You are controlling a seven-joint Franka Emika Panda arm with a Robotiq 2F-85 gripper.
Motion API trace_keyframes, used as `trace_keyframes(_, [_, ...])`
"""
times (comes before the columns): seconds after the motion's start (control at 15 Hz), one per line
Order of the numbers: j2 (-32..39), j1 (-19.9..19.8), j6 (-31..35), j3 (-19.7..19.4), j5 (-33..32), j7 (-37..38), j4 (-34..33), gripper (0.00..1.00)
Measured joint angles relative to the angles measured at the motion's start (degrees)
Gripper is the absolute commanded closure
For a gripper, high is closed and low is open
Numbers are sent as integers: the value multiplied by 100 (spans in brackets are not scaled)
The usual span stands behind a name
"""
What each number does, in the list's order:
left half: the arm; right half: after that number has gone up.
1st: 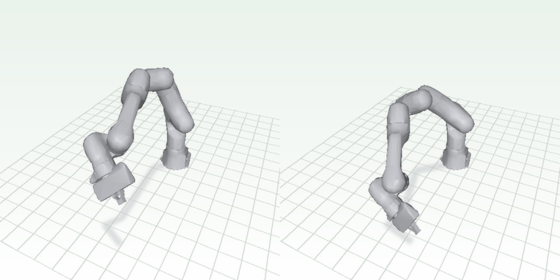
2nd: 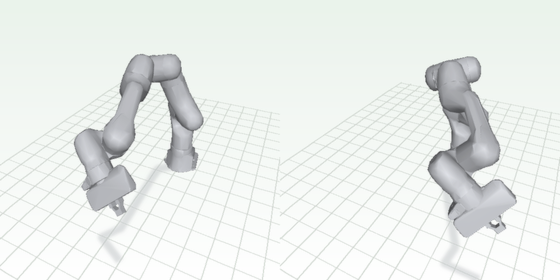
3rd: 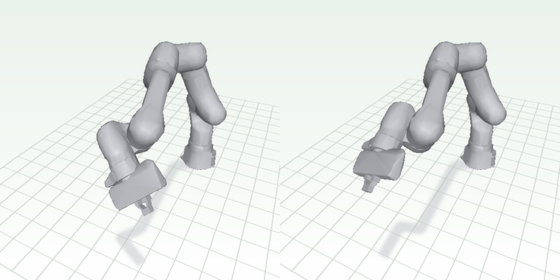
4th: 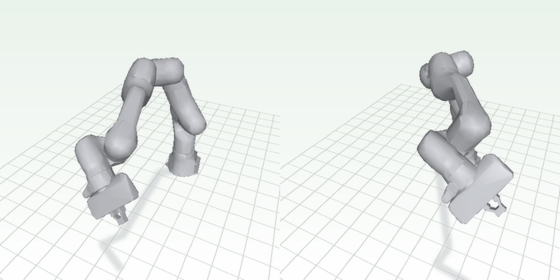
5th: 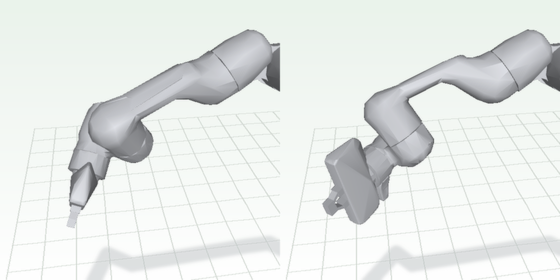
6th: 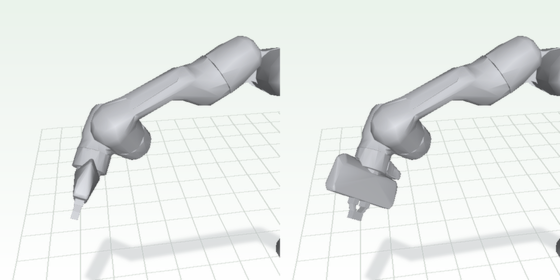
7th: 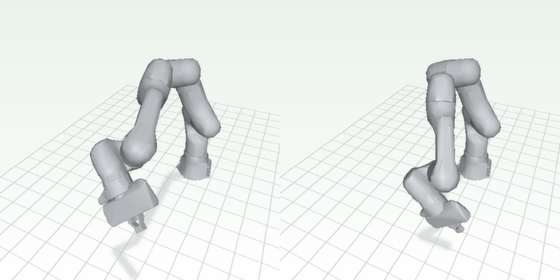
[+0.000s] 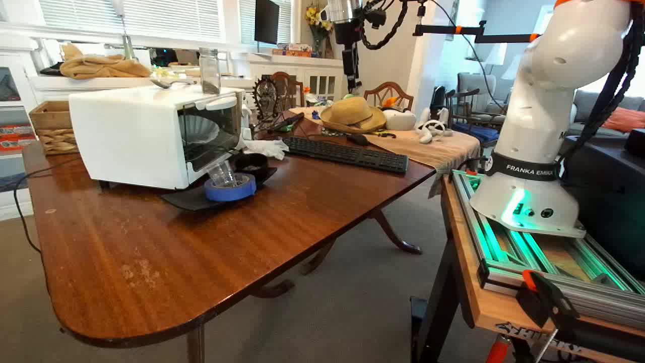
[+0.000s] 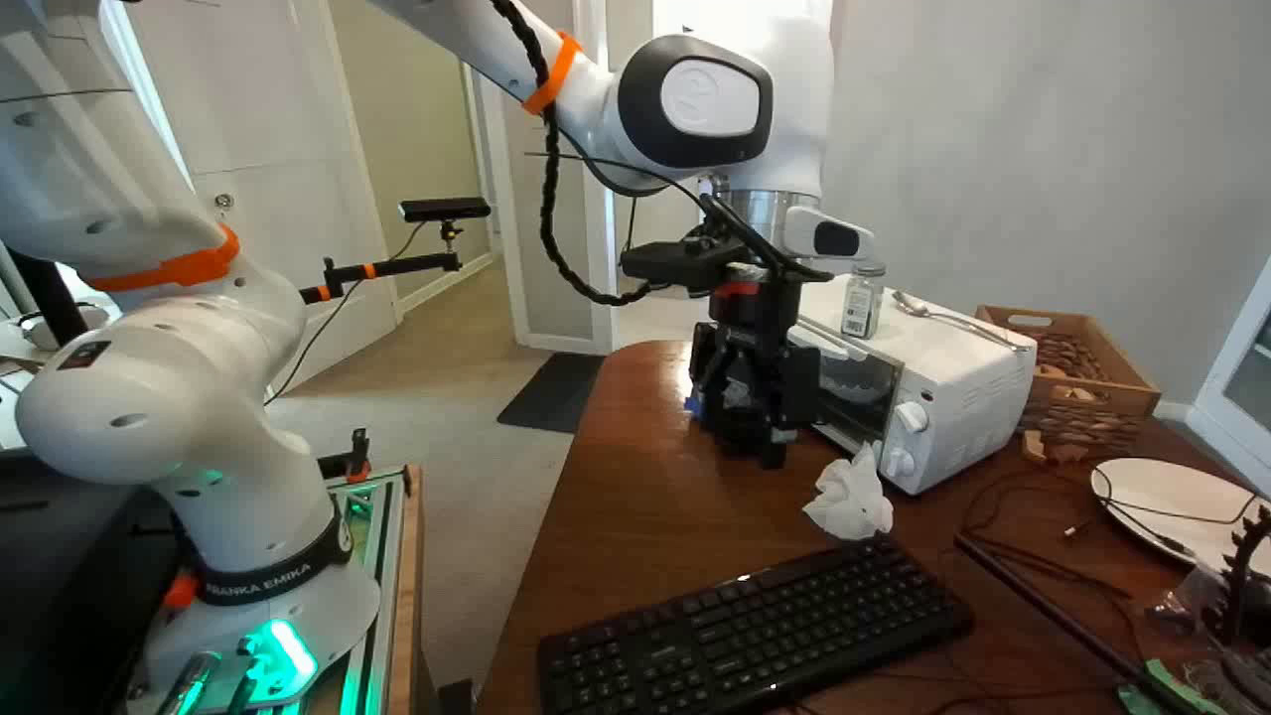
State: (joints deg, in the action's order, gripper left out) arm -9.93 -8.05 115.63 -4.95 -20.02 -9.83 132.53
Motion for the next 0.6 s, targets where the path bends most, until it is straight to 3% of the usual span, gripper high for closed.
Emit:
trace_keyframes(0.33, [-1,5,44,0,-2,0,-25,0])
trace_keyframes(0.6, [45,52,717,11,-160,-84,-288,0])
